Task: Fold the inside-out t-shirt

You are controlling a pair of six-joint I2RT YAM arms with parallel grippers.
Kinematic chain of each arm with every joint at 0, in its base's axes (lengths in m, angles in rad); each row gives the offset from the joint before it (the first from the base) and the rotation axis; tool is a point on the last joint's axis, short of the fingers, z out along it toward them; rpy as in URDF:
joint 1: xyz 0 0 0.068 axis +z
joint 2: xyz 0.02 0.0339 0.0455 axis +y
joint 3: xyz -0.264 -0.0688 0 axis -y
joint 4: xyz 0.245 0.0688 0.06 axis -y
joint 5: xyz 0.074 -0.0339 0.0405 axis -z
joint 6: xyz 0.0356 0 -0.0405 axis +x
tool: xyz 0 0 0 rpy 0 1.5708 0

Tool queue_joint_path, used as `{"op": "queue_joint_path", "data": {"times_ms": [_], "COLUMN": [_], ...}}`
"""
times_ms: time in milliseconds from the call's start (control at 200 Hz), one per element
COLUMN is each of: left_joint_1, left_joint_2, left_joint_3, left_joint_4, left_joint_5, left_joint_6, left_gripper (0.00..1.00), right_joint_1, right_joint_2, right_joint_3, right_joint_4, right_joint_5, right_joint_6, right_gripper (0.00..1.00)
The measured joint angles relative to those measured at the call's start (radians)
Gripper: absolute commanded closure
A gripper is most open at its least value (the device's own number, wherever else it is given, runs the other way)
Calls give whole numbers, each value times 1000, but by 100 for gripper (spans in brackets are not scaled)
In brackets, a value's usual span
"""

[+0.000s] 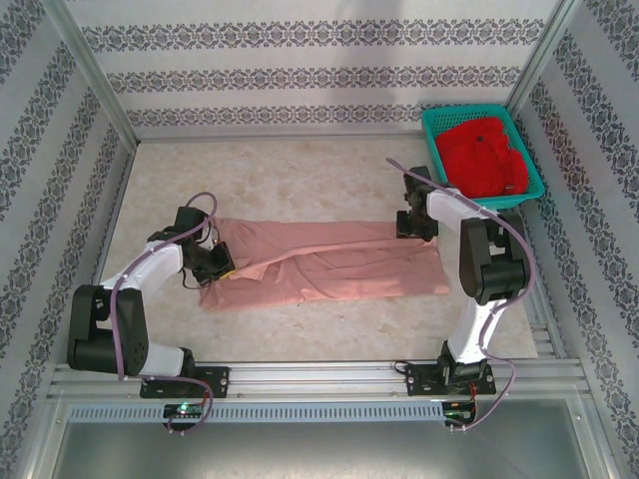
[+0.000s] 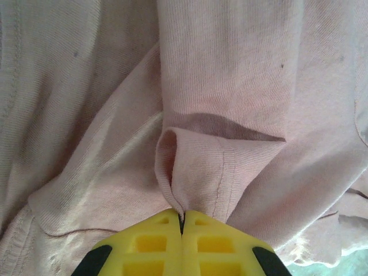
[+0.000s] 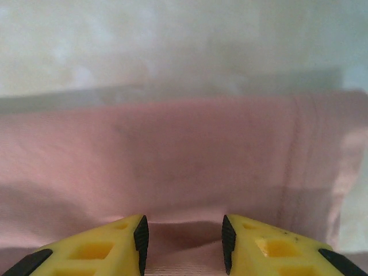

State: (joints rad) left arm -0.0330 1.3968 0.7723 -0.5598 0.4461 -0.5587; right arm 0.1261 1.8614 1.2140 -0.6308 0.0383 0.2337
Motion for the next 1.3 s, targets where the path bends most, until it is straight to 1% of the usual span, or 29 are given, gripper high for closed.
{"op": "queue_joint_path", "data": {"times_ms": [250,415,530,630,775,874,984,1044,1124,1299], "left_joint_1": [0,0,0,0,-1,0,0,-1,0,-1], "left_joint_2": [0,0,0,0,-1,-8,-21,-22,-22,-27], "left_joint_3": [0,0,-11,-23,-28,-28,-28,-28,-28,-28], "left_joint_4": [0,0,0,6,19,26,27,27,27,27], "left_joint_5": [-6,-7,-10,-12,-13,-11,-10,-9,-8,-8], "left_joint_6": [0,0,0,0,-5,-8,-9,-9,-9,-7], "left_gripper": [93,92,90,89,92,94,94,95,95,94], "right_joint_1": [1,4,40,139,389,565,700,738,763,768], "right_joint_2": [-91,-147,-205,-268,-300,-257,-145,-72,22,164], "right_joint_3": [-137,-176,-180,-187,-188,-171,-114,-75,-13,87], "right_joint_4": [-14,-19,-18,19,164,299,457,522,568,594], "right_joint_5": [-51,-58,-51,-69,-174,-260,-354,-393,-431,-460], "right_joint_6": [8,8,7,7,47,110,210,260,312,378], "right_gripper": [59,58,58,57,54,53,56,57,58,59]}}
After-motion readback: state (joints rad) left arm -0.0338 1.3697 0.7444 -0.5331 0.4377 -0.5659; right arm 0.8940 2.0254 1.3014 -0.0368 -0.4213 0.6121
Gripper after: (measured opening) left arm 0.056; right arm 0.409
